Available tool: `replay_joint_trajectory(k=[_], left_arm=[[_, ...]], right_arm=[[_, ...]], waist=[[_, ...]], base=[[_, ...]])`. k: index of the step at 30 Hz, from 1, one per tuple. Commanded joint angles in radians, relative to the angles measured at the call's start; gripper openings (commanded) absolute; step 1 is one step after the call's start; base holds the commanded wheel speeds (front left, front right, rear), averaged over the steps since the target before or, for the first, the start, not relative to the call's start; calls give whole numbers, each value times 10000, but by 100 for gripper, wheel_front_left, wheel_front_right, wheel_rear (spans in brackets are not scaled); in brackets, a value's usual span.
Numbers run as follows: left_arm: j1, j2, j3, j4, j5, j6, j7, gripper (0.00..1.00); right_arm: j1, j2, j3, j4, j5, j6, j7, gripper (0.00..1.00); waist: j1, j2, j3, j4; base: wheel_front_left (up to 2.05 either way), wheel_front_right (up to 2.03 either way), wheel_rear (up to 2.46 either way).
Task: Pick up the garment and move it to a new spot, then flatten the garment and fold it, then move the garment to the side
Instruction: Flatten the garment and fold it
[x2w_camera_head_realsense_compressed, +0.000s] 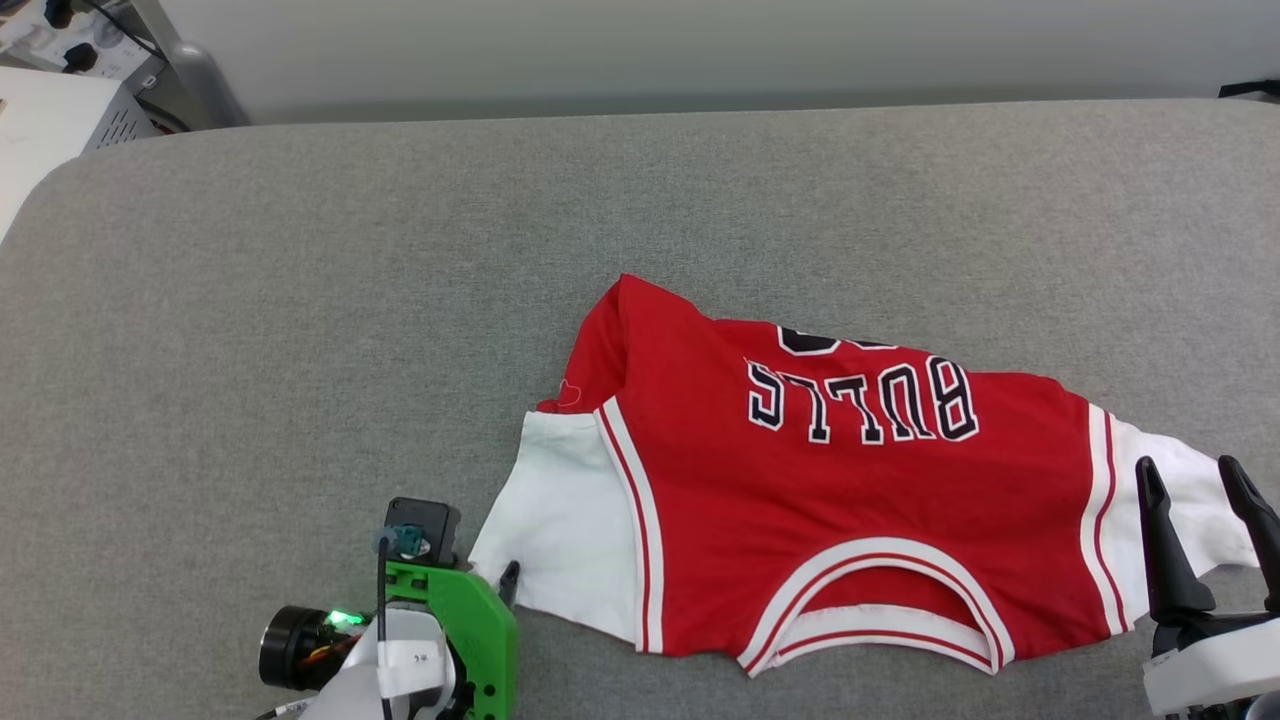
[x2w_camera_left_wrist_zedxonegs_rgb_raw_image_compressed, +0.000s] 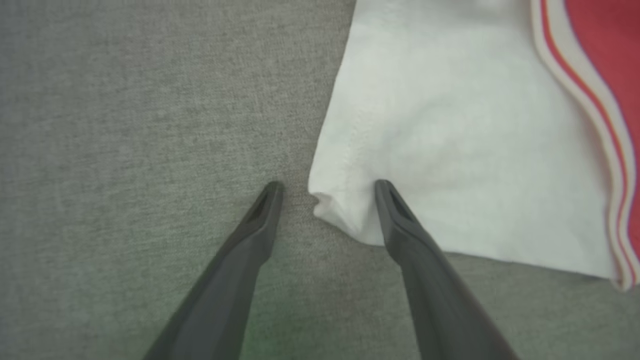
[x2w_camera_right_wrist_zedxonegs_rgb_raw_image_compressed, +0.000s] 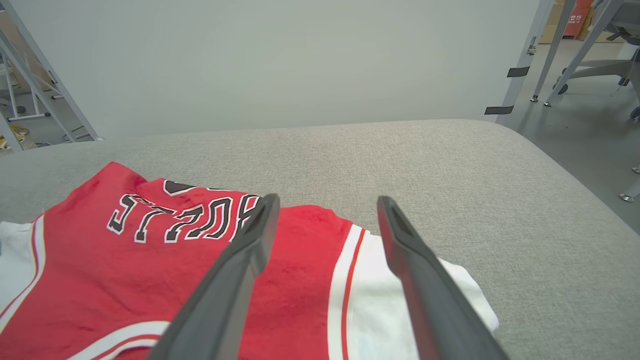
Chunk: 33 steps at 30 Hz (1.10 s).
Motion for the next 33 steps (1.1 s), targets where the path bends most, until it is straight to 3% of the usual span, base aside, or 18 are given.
replay_joint_trajectory(k=[1, 8, 12, 22, 29, 33], left_arm=[[183, 43, -115, 498, -166, -72, 233, 0], [312, 46, 176, 356, -440, -45, -251, 0], [490, 341, 590, -561, -635, 106, -517, 0], [1144, 1061, 1149, -3121, -1062, 509, 198, 0], [1444, 1342, 1046, -4544, -1409, 498, 1078, 0], [1453, 1502, 991, -5017, -1463, 532, 1476, 0]], right_arm=[[-172, -39, 4, 58, -59, -7, -28, 100], [-25, -161, -64, 163, -110, -7, 2, 100], [287, -329, -137, 386, -279, -7, 603, 100], [605, -310, -571, 510, -697, -7, 3886, 100], [401, -303, -1261, 563, -935, -7, 6300, 100], [1, -331, -1626, 762, -1181, -7, 7147, 100]], waist=[[0, 0, -40, -4], [0, 0, -420, 248], [0, 0, -818, 566], [0, 0, -935, 933], [0, 0, -626, 1081], [0, 0, -392, 1149]], base=[[0, 0, 0], [0, 0, 0], [0, 0, 0], [0, 0, 0], [0, 0, 0], [0, 0, 0]])
